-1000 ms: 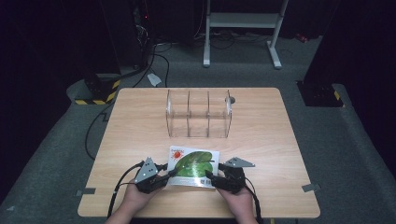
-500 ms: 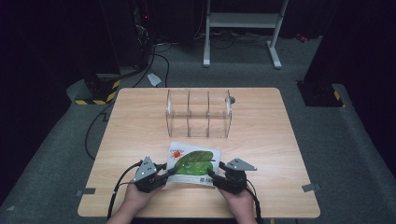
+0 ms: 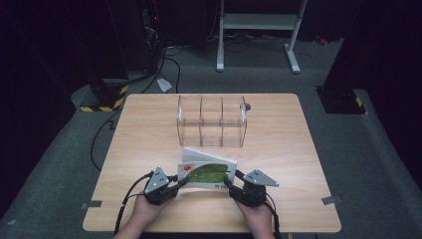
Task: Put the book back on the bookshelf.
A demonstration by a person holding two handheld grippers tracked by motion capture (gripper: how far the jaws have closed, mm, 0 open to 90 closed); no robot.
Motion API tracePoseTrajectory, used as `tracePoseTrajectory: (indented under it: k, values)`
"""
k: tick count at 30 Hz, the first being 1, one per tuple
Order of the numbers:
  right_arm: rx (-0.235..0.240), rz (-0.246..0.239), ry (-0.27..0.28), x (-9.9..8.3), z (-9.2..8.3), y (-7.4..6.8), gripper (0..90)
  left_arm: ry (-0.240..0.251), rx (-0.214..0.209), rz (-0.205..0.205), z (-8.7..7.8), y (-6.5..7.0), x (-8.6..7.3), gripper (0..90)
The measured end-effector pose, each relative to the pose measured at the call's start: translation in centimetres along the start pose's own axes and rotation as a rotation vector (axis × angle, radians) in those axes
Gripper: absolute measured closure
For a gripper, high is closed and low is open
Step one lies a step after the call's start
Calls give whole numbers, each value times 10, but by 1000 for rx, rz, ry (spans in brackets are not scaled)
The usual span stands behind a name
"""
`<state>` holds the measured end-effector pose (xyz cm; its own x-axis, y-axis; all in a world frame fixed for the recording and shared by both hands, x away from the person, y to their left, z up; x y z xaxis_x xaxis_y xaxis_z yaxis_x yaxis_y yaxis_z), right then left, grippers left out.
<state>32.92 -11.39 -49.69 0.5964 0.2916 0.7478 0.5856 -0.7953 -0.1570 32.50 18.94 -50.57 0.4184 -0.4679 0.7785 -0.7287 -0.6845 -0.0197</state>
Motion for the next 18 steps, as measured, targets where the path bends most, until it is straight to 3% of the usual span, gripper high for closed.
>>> tracePoseTrajectory:
  k: [11,18]
  values:
    - [-11,-30,17,-1,-4,-4,475,-46,11,0,9,-2,-4,737]
    - [-15,-73,33,-6,-9,-9,480,-74,11,12,12,-3,-6,713]
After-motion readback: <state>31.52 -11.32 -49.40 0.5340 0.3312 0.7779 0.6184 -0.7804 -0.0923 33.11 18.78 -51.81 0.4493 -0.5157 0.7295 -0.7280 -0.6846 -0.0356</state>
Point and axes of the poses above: each handheld gripper's, and its own axes: z roughly forward along the jaws, x roughly out of its top, y roughly to its right, the point moved 1 cm from there along z, roughly forward along the jaws, and after that the axes turned 14 degrees about -y, right-handed, at the moved point
